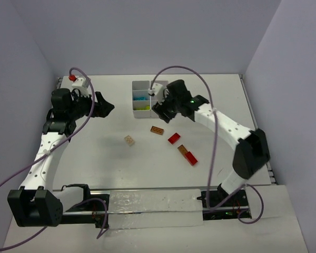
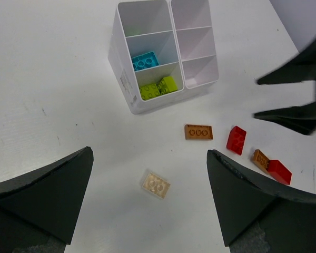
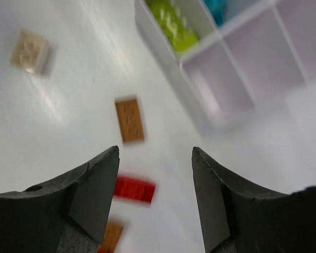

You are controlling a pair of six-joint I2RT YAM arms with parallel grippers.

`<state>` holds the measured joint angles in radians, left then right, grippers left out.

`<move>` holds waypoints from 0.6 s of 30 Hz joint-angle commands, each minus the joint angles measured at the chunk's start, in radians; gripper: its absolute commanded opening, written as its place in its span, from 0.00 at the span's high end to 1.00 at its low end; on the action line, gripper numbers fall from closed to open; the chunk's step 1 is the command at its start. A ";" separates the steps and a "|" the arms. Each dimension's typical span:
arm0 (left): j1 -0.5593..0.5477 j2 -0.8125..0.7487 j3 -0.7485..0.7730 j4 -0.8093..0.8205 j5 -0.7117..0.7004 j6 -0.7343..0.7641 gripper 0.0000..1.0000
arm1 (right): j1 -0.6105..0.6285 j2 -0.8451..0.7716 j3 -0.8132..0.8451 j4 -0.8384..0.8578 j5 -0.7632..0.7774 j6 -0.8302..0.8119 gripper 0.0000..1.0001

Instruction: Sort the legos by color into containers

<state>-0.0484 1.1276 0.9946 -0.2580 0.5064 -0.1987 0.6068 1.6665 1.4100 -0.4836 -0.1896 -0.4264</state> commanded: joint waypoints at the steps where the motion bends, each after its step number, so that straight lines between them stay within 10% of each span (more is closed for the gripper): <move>1: 0.008 -0.036 -0.025 0.038 -0.017 -0.017 0.01 | -0.030 -0.229 -0.214 -0.141 0.028 0.067 0.35; 18: -0.004 -0.085 -0.063 0.025 -0.059 -0.030 0.02 | -0.046 -0.288 -0.442 -0.373 0.076 0.137 0.33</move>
<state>-0.0505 1.0933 0.9368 -0.2515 0.4762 -0.2287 0.5656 1.3511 0.9424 -0.8180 -0.1196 -0.3048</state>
